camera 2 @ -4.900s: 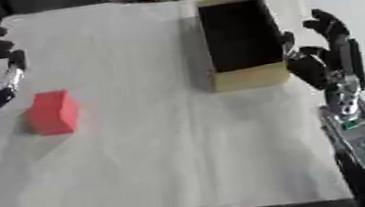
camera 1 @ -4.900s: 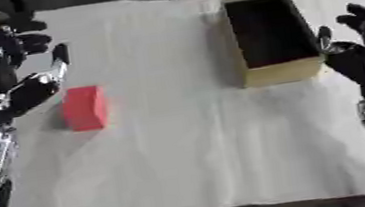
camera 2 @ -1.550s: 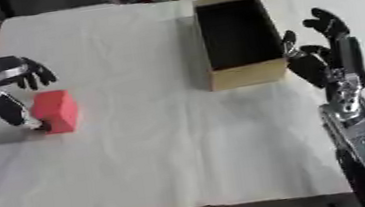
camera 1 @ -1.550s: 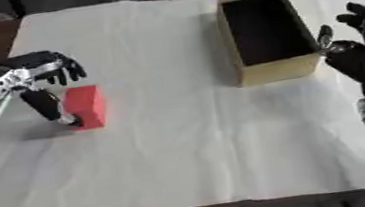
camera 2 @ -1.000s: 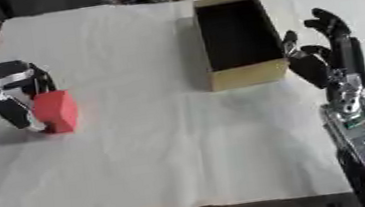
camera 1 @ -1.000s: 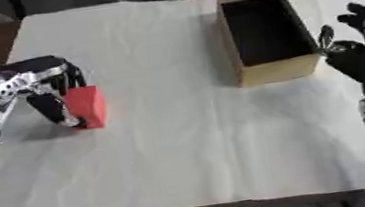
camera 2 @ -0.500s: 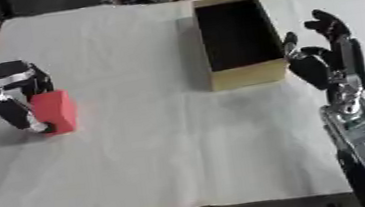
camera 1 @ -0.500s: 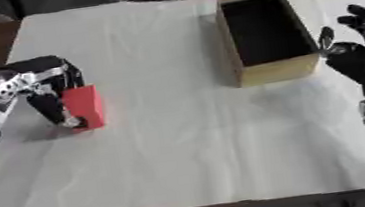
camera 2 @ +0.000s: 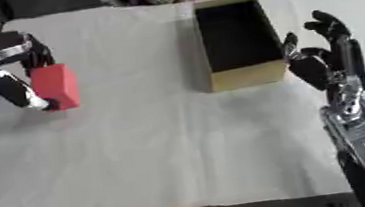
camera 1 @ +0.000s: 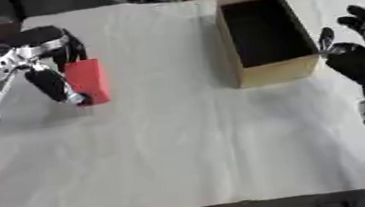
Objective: Pick up objects on the table and place them in the box.
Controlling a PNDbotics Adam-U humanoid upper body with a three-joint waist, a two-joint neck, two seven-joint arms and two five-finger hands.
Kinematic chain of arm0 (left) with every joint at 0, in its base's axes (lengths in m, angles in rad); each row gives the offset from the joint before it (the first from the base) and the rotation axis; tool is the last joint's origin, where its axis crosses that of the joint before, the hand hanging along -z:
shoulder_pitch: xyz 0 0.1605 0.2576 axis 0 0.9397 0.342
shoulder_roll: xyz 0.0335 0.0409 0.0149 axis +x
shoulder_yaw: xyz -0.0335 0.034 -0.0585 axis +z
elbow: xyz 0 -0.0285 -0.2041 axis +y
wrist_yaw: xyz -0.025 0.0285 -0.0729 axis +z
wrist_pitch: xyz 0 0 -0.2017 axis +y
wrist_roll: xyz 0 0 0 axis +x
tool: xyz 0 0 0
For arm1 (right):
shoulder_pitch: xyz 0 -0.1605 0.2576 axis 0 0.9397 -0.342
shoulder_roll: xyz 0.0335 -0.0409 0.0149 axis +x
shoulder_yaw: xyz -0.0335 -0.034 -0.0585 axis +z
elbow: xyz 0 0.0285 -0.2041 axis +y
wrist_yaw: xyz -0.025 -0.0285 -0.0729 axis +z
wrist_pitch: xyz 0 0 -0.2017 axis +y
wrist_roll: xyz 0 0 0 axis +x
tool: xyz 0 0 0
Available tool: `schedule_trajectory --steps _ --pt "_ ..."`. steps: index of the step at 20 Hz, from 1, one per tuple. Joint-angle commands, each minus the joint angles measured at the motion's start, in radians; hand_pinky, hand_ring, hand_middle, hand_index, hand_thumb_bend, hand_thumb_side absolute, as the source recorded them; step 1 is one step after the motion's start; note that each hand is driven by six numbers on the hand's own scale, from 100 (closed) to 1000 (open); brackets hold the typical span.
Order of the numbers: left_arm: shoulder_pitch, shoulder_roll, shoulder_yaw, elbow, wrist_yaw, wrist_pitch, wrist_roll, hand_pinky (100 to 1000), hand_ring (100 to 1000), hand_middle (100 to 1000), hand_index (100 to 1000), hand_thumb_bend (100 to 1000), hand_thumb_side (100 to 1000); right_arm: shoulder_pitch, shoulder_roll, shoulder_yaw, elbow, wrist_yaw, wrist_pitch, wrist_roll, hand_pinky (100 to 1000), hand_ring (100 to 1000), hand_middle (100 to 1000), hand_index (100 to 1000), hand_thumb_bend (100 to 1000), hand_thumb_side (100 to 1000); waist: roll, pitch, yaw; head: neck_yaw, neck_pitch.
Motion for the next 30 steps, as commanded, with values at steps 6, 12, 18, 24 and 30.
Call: schedule_trajectory --steps 6,12,18,24,30 --pt "-0.145 -0.132 -0.025 0.061 -0.055 -0.012 0.069 632 468 287 488 431 183 -0.011 -0.007 0.012 -0.011 0.000 -0.001 0.015 677 947 739 878 182 100 -0.005 -0.024 -0.009 0.012 0.006" --pt "-0.225 -0.268 -0.025 0.150 -0.128 -0.019 0.153 631 469 287 492 441 169 -0.019 -0.001 0.027 -0.012 0.000 0.003 0.031 677 947 739 878 180 100 -0.005 -0.024 -0.043 0.033 0.002" --pt "-0.269 -0.382 0.005 0.206 -0.220 -0.014 0.248 639 481 315 520 447 145 -0.037 0.004 0.050 -0.014 0.000 0.006 0.054 677 947 739 878 177 100 0.004 -0.012 -0.091 0.061 -0.015" --pt "-0.276 -0.479 0.034 0.260 -0.292 -0.059 0.351 665 533 436 624 489 120 -0.054 0.010 0.066 -0.016 -0.001 0.007 0.073 676 947 739 878 173 100 0.008 -0.001 -0.132 0.085 -0.035" --pt "-0.249 -0.534 0.025 0.365 -0.297 -0.113 0.463 702 657 633 748 539 134 -0.056 0.016 0.069 -0.019 -0.005 0.005 0.075 676 947 739 877 169 100 0.007 0.009 -0.148 0.087 -0.043"
